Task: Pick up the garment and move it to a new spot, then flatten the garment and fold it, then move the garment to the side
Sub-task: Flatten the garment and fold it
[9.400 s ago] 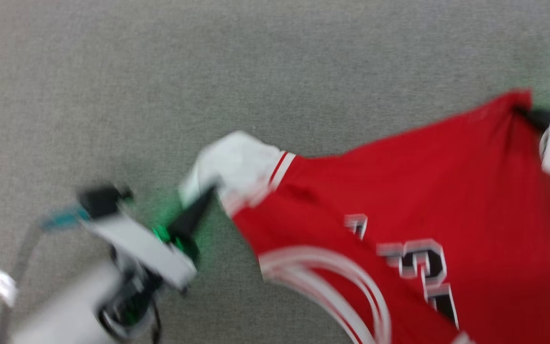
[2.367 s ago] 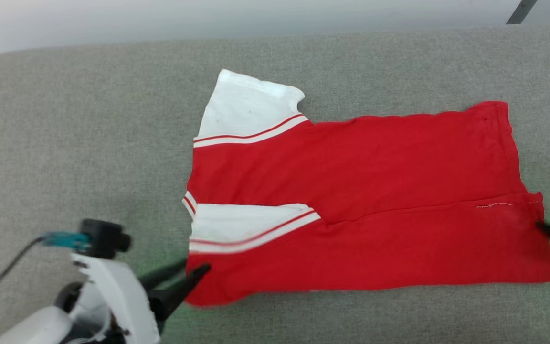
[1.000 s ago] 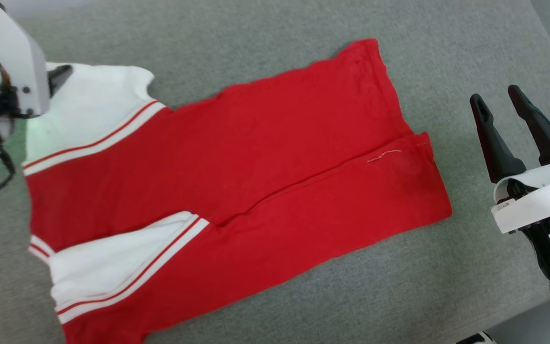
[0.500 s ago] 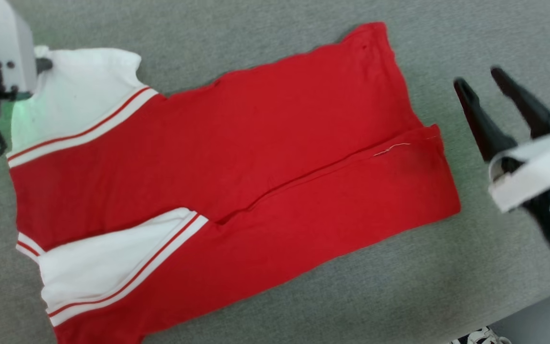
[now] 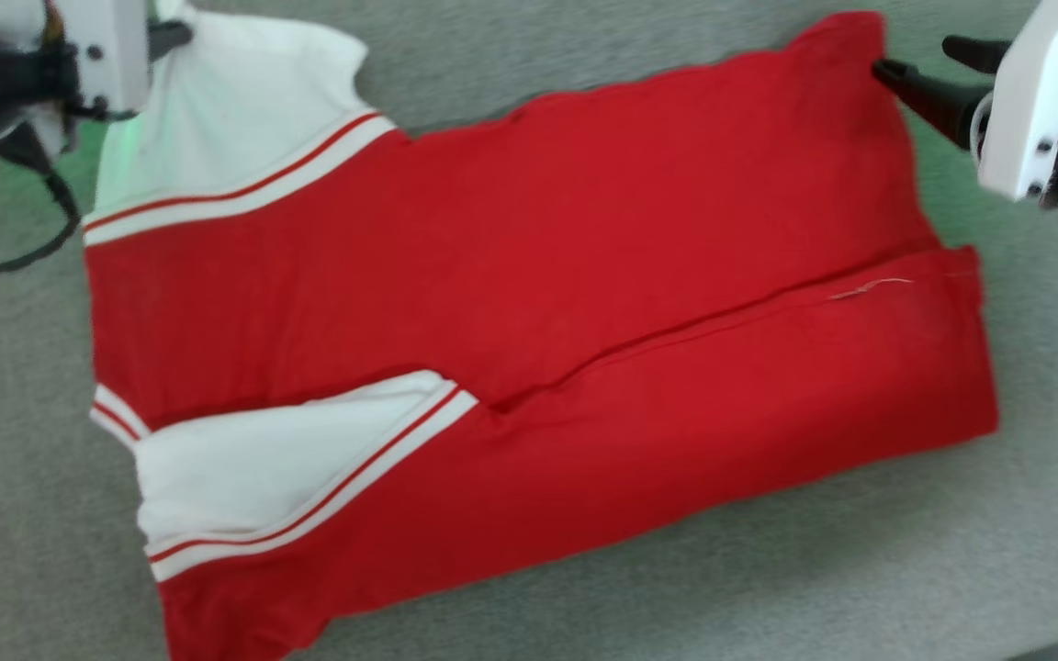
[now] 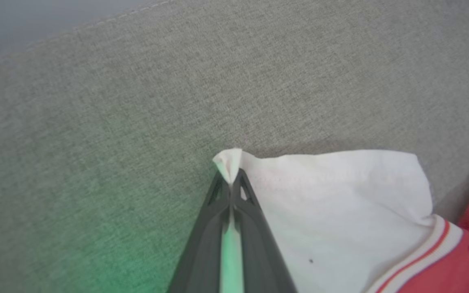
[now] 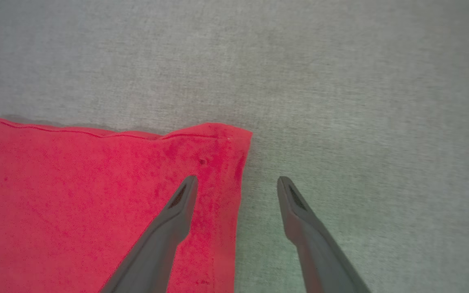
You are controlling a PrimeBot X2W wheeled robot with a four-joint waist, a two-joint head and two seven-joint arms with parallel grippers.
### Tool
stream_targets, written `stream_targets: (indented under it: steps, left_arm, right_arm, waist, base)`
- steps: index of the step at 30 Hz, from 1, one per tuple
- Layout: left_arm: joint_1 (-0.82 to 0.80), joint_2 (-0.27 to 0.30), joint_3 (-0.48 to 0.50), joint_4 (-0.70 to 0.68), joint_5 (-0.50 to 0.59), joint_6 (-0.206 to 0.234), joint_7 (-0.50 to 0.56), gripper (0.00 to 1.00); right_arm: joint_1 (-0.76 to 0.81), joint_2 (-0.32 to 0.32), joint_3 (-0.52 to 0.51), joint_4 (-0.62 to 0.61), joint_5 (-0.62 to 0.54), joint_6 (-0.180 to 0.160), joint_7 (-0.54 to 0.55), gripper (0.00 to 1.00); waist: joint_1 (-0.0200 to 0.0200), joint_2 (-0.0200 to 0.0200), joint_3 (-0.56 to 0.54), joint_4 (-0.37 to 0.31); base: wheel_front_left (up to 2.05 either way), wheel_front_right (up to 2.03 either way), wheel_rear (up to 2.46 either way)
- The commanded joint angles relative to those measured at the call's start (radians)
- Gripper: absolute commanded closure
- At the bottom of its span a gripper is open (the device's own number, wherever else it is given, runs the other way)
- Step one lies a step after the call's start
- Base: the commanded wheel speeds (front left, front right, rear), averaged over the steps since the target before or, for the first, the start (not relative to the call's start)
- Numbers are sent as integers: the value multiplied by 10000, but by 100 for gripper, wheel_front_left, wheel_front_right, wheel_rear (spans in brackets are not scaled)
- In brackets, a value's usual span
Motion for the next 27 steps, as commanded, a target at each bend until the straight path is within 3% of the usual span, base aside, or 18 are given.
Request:
stream_targets:
  steps: [1, 5, 10, 11, 12, 21, 27]
  left_arm:
    - [203, -138, -157, 51, 27, -8, 25, 100]
    - [107, -296, -275, -103, -22, -43, -43, 100]
    - [41, -386, -316, -241, -195, -40, -181, 100]
    - [58, -392, -331, -282, -253, -42, -206, 100]
    - [77, -389, -342, -333, -317, -43, -265, 100]
    - [549, -170, -568, -1366, -718, -49, -1380, 100]
    - [1222, 265, -733, -3035, -1356, -53, -2166, 100]
  right_arm:
    - [-150, 40, 21, 89, 115, -9, 119, 0]
    - [-893, 16, 323, 965, 286, -9, 1008, 0]
    - [-1412, 80, 693, 1709, 117, -9, 867, 0]
    - [-1454, 104, 771, 1812, 153, -7, 825, 56]
    - [-1445, 106, 928, 1863, 189, -7, 842, 100]
    - [-1209, -542, 1515, 1828, 613, -9, -235, 100]
    - [-413, -1383, 1848, 845, 1292, -9, -885, 100]
  waist:
    - [0, 0, 322, 374]
    - [0, 0, 520, 671]
    - [0, 0, 709, 914]
    - [0, 0, 722, 948]
    - [0, 0, 725, 990]
    - [0, 0, -95, 1437]
    - [0, 0, -1195, 1942]
  base:
    - [0, 0, 0]
    - [0, 0, 0]
    - [0, 0, 0]
    - [0, 0, 0]
    - [0, 0, 0]
    - [0, 0, 0]
    - [0, 0, 0]
